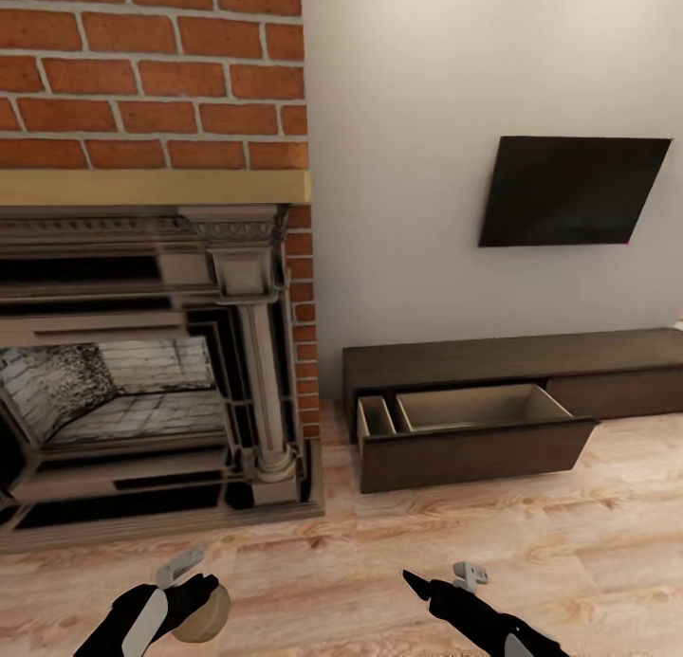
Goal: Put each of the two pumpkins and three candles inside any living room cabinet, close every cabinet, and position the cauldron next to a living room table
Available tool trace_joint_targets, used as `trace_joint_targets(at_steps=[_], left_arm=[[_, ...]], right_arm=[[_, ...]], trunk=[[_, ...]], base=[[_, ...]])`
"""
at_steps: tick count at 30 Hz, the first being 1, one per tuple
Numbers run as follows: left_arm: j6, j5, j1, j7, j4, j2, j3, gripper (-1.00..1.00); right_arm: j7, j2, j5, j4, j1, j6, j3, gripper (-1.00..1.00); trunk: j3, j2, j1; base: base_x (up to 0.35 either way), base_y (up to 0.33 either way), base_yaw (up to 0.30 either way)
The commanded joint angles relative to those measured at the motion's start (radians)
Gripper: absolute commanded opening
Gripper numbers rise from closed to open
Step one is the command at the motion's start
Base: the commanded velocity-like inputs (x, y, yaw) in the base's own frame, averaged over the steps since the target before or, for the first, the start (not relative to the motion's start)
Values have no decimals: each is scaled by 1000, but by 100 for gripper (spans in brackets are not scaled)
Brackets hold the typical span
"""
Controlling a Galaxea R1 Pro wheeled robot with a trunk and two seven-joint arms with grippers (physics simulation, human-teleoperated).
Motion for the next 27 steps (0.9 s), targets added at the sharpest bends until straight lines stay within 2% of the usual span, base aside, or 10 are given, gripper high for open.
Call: trace_joint_targets(at_steps=[1,27], left_arm=[[6,12,0,6,-3,0,1,-100],[6,12,0,6,-3,0,1,-100]], right_arm=[[2,-1,-10,0,-1,0,7,100],[2,-1,-10,1,-1,-10,7,100]], trunk=[[-1,-1,0],[-1,-1,0]], base=[[0,0,-290],[0,0,-290]])
